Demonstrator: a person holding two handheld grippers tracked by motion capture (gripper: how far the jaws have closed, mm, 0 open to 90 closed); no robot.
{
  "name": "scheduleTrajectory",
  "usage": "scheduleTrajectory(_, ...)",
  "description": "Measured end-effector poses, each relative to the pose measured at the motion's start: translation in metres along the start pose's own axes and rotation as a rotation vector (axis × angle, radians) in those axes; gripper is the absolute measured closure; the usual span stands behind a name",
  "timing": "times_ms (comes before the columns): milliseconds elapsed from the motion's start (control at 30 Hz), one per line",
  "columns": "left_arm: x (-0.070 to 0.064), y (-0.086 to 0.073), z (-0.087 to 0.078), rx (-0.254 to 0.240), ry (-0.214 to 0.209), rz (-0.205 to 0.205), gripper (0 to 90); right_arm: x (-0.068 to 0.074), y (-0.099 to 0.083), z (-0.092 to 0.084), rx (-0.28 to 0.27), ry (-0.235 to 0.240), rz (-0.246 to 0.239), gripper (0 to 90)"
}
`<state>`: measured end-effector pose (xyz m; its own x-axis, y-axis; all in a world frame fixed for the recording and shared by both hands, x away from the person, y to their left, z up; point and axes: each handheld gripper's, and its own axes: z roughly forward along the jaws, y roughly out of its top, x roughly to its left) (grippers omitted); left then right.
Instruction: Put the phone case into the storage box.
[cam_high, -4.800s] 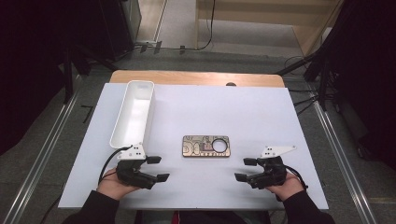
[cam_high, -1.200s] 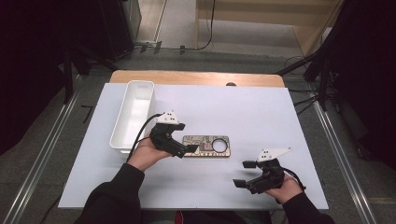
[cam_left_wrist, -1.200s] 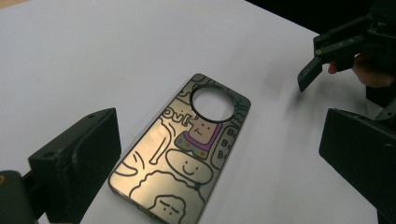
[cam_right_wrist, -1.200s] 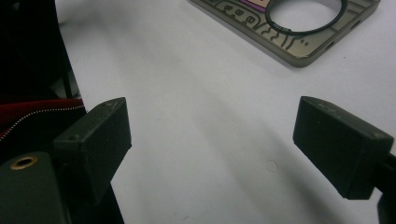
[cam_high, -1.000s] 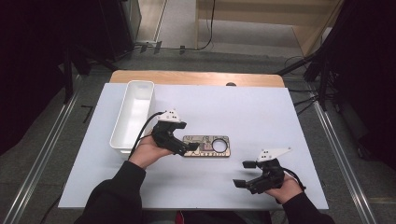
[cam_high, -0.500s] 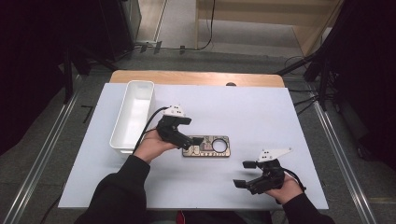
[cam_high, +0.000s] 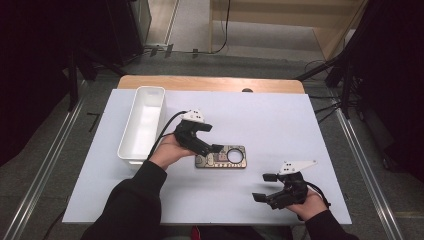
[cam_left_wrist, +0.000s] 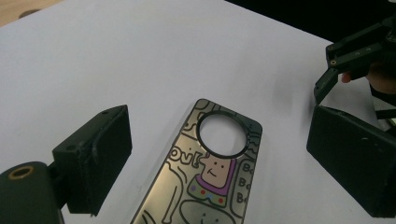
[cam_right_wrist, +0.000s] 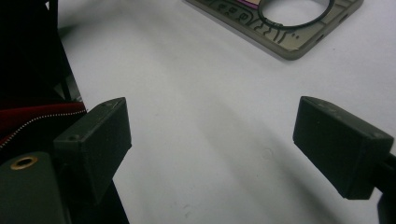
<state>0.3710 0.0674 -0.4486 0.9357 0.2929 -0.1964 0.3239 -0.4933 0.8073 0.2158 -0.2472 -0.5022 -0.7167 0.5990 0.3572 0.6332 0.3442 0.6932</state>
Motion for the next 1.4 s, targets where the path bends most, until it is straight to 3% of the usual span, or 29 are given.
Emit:
scheduleTrajectory(233, 0.001, 0.002, 0.004, -0.008, -0.078, 0.087, 6.4, 0.0, -0.002, -0.002, -0.004, -0.004, 0.006, 10.3)
scheduleTrajectory(567, 0.006, -0.001, 0.008, -0.022, -0.103, 0.136, 2.8, 0.0, -0.002, -0.002, -0.006, -0.001, 0.008, 10.3)
scheduleTrajectory(667, 0.008, -0.001, 0.009, -0.019, -0.135, 0.142, 2.8, 0.0, -0.002, -0.002, -0.005, 0.001, 0.007, 10.3)
scheduleTrajectory(933, 0.01, -0.004, 0.016, 0.022, -0.147, 0.18, 2.8, 0.0, -0.002, -0.001, -0.001, 0.008, 0.006, 10.3)
scheduleTrajectory(1400, 0.009, -0.004, 0.023, 0.08, -0.127, 0.191, 3.3, 0.0, -0.002, -0.001, 0.0, 0.009, 0.004, 10.4)
